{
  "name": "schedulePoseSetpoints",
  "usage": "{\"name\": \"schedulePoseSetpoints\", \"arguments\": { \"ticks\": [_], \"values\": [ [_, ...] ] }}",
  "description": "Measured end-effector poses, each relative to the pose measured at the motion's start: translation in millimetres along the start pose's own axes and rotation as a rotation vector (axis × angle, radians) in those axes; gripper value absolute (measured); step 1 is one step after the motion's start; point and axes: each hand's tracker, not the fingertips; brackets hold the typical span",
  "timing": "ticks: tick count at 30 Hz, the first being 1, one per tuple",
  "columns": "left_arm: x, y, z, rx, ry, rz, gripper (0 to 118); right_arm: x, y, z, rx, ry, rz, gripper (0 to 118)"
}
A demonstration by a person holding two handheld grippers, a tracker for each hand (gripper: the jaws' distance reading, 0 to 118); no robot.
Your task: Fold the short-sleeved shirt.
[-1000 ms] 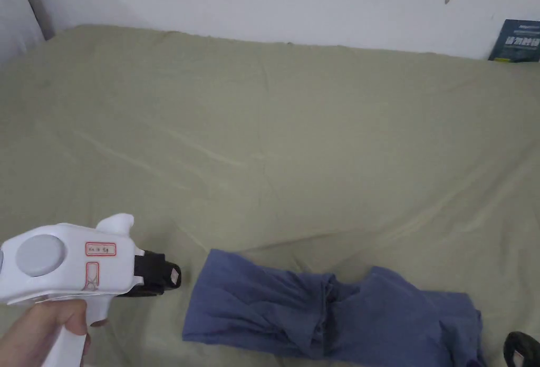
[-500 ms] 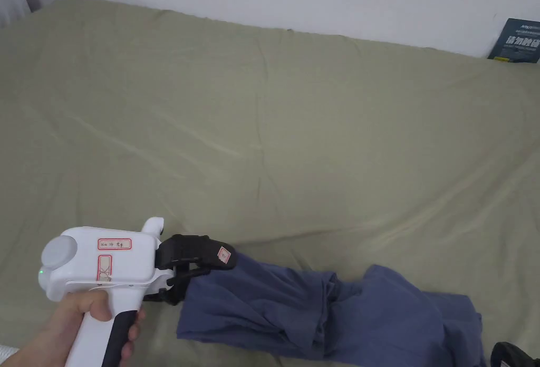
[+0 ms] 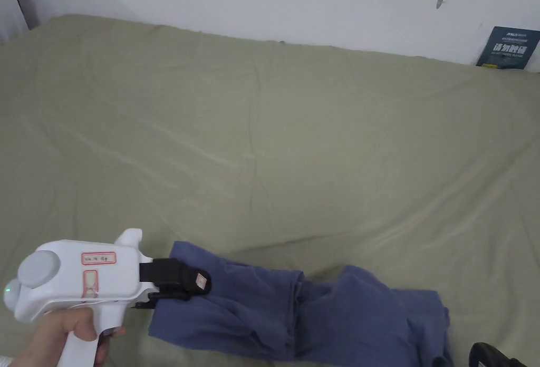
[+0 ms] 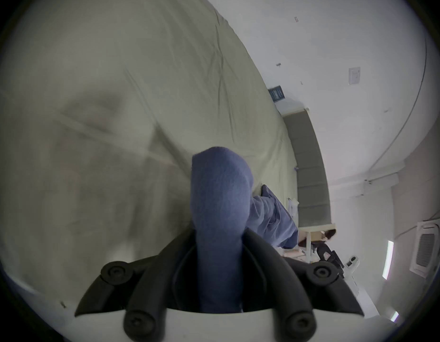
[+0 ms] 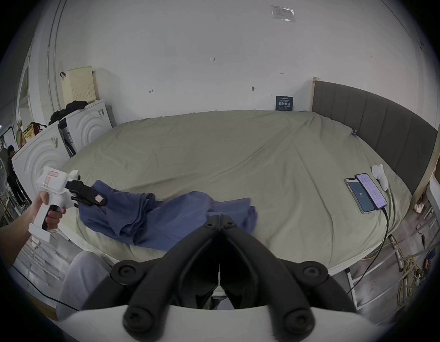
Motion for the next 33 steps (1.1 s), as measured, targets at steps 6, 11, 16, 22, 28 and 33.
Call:
{"name": "schedulePoseSetpoints", "arguments": {
  "ticks": [6,11,16,22,28,33],
  "values": [
    [27,6,77,0.119,0.265,-0.042,10,7,-1,4,0.018,0.021,-0.008,0],
    [83,-4,70,0.11,0.419,-0.152,10,15,-6,7,0.023,0.025,-0.038,0],
    [158,-24,27,0.062,0.527,-0.312,10,24,-10,16,0.033,0.016,-0.061,0],
    [218,-56,-59,0.028,0.66,-0.458,11,33,-14,21,0.051,0.014,-0.078,0],
    [240,-98,-162,-0.081,0.706,-0.552,33,44,-18,23,0.049,-0.001,-0.121,0],
    [232,-109,-226,-0.144,0.613,-0.622,115,54,-18,27,0.043,-0.028,-0.146,0]
  ]
}}
